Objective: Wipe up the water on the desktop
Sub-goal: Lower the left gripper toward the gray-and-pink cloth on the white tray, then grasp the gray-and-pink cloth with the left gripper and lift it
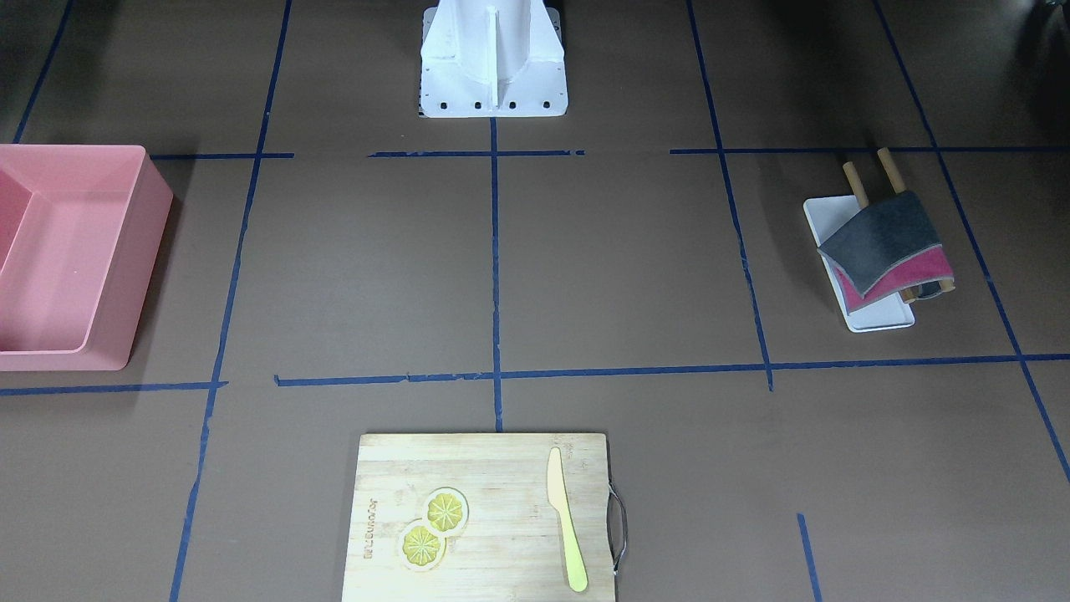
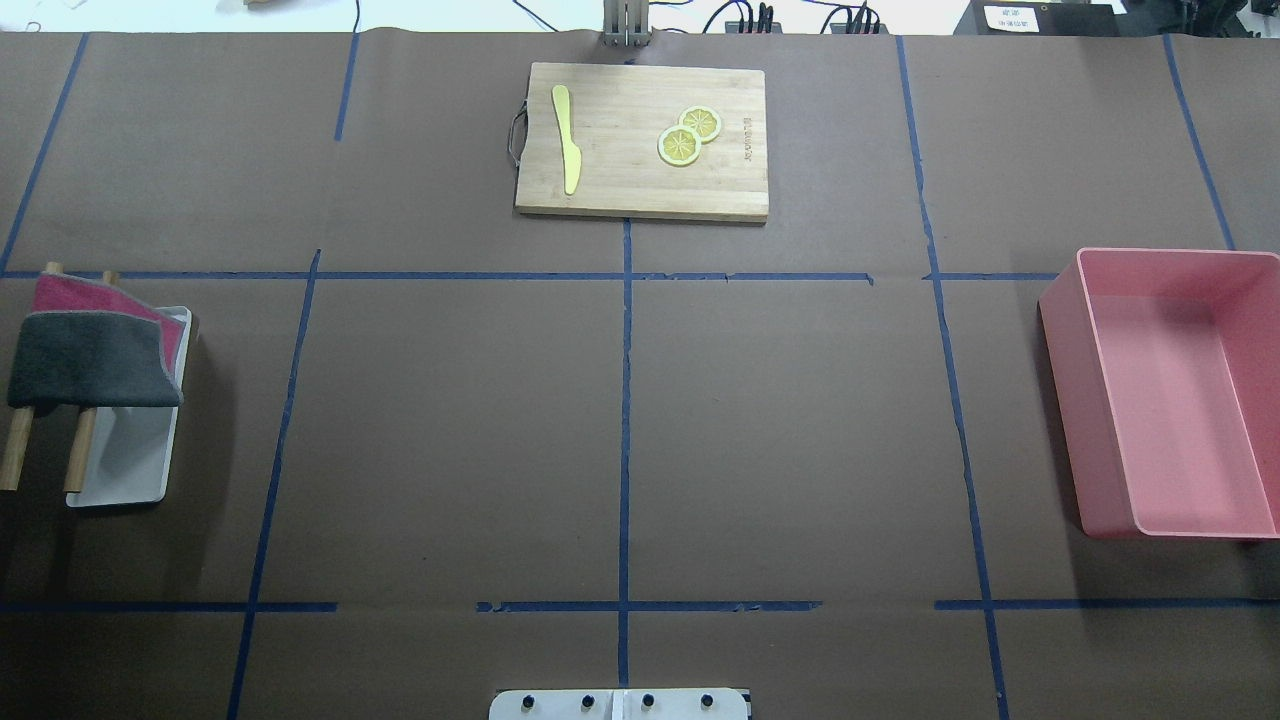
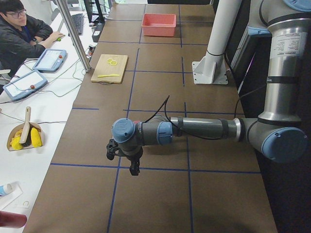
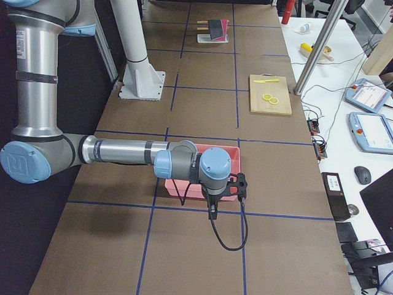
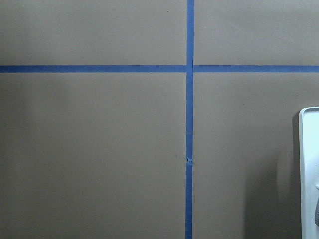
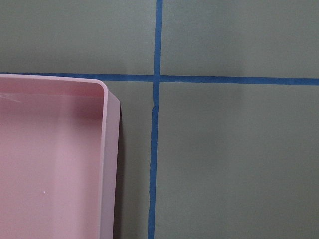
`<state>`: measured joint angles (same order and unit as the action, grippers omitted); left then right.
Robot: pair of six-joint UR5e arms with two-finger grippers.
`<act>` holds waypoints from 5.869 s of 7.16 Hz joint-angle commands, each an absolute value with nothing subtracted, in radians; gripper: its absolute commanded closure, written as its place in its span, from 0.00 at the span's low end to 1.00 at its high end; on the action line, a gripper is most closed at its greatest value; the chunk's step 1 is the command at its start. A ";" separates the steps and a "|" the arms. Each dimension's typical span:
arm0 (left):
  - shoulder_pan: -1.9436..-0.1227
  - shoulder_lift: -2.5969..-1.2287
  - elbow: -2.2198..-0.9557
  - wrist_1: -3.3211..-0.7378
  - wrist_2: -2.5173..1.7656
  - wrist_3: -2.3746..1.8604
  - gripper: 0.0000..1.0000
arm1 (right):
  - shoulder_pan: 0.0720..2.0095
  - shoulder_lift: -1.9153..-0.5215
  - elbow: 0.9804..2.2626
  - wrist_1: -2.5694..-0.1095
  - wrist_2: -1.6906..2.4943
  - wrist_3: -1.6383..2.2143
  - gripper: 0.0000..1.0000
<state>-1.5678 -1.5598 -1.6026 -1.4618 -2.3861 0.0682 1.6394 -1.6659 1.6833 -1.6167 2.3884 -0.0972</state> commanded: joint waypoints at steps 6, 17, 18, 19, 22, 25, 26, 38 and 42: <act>-1.569 -1.554 -1.652 -1.462 -2.401 0.063 0.00 | 1.640 -1.709 1.791 -1.618 2.392 -0.092 0.00; -1.322 -1.588 -1.777 -1.858 -2.448 -0.599 0.00 | 1.638 -1.683 1.801 -1.617 2.460 -0.089 0.00; -1.322 -1.568 -1.767 -1.900 -2.450 -0.601 0.00 | 1.638 -1.681 1.799 -1.617 2.470 -0.089 0.00; -1.322 -1.562 -1.766 -1.908 -2.451 -0.601 0.00 | 1.638 -1.681 1.802 -1.617 2.474 -0.089 0.00; -1.263 -1.508 -1.746 -1.960 -2.451 -0.603 0.01 | 1.638 -1.681 1.808 -1.617 2.477 -0.089 0.00; -1.250 -1.505 -1.736 -1.977 -2.501 -0.621 0.01 | 1.638 -1.681 1.801 -1.617 2.514 -0.089 0.00; -1.235 -1.505 -1.735 -2.008 -2.516 -0.627 0.01 | 1.638 -1.681 1.799 -1.617 2.514 -0.089 0.00; -1.215 -1.519 -1.678 -2.102 -2.519 -0.667 0.58 | 1.638 -1.680 1.792 -1.618 2.516 -0.089 0.00; -1.215 -1.520 -1.674 -2.100 -2.559 -0.666 0.63 | 1.638 -1.677 1.787 -1.618 2.514 -0.089 0.00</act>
